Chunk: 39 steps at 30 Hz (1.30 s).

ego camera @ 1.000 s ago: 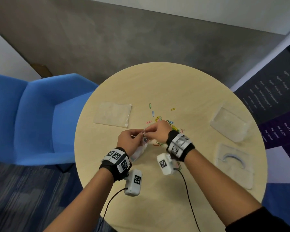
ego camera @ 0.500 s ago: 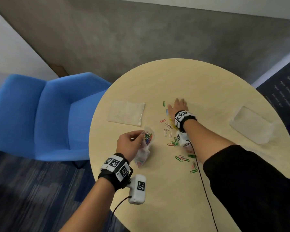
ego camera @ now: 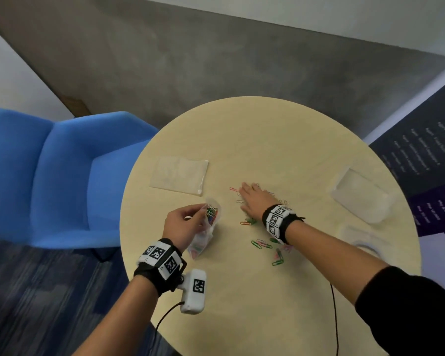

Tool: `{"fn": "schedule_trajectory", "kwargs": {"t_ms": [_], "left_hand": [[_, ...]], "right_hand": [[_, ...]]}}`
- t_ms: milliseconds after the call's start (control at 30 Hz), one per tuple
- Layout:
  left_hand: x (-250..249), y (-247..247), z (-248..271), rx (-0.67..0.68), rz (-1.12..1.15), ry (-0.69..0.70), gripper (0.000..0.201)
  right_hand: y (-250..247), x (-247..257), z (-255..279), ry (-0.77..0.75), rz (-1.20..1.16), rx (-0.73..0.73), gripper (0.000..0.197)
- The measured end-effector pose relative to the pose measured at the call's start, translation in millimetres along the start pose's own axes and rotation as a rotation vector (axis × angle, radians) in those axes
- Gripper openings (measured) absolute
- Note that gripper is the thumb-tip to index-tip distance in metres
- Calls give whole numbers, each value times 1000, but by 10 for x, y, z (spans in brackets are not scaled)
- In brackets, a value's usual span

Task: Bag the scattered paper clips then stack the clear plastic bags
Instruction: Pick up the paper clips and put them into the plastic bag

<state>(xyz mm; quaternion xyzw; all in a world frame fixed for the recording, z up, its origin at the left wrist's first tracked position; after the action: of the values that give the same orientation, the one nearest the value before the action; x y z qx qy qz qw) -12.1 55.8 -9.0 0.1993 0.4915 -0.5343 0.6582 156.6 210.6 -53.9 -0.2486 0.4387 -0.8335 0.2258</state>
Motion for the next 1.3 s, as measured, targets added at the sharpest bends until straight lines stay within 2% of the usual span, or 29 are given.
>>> {"fn": "schedule_trajectory", "kwargs": {"t_ms": [100,200,267,333,433,467,533,600,667,767,933,1100,1233,1300], "left_hand": [[-30,36,32,21,26,-12,14],[-56,72,27,1,-6,-16,8],[-73,119,29,-2,-29,-15,7],[-93,177,47,3,-29,-15,5],[-136,256,87,18,-15,-29,7],[-148,279,89,22,-20,-29,10],[-168,317,80,28,-32,-26,14],[-209,355,75,35,-53,-9,15],[-235,402,64,46,-58,-2,16],[-252,449,40,64,-86,12,16],[-277,449,34,100,-197,74,15],[-345,400,74,118,-203,83,14],[-338,310,63,120,-188,59,12],[-290,249,41,114,-184,40,12]], "right_hand": [[-17,4,242,-76,11,-120,45],[-38,-89,322,-18,49,-108,32],[-109,-205,342,55,-38,-147,28],[-204,-420,405,199,-338,-255,24],[-214,-753,672,421,-931,-518,12],[-162,-803,758,463,-1120,-560,11],[-40,-715,849,488,-1571,-514,14],[-36,-421,864,420,-1955,-402,15],[-106,-98,848,343,-2066,-319,17],[-127,279,802,278,-1964,-229,17],[-175,422,682,314,-1275,-215,13],[-398,583,655,331,-1135,-167,22],[-588,578,694,245,-1165,-233,14],[-685,419,591,211,-1175,-339,9]]}}
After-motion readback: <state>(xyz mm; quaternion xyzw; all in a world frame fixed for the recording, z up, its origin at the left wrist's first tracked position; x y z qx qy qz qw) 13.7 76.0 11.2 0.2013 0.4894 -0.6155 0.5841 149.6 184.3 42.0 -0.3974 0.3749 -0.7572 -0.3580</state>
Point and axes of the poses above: each hand's wrist, its own z-axis away from the middle knuckle, its own y-axis out of the palm, x = y × z, the point moved 8 cm from there along -z, towards the middle knuckle, and after that the axes turned 15 degrees about -z, right-handed, at the moved point
